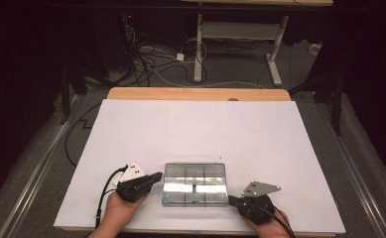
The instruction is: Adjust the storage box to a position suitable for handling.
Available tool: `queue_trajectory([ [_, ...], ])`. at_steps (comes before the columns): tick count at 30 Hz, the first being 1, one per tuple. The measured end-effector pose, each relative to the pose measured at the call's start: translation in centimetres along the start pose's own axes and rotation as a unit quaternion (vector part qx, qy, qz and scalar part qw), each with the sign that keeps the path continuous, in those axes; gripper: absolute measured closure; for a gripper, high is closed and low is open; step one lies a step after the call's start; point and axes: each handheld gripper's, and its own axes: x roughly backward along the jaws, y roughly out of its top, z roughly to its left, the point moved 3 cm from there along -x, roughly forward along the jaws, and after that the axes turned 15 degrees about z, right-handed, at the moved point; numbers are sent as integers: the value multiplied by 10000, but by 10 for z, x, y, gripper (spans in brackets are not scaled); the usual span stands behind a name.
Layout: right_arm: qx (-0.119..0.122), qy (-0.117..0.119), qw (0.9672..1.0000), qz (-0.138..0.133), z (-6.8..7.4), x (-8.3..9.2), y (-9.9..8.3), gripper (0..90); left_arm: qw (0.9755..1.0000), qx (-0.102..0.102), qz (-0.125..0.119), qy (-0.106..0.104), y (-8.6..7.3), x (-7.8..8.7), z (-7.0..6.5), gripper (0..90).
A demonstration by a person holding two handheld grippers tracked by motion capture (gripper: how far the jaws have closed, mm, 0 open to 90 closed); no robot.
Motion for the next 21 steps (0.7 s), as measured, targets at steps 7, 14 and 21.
queue_trajectory([
  [7,-137,-65,9997,-215,-7,7,2,900,10000,-34,14,14,0,0,-1,876],
  [14,-344,-279,9968,-659,-14,21,5,900,9996,-13,295,-25,-4,2,-15,876],
  [21,-262,-333,9947,-937,-14,33,10,900,9986,121,511,-38,-4,-2,-15,877],
])
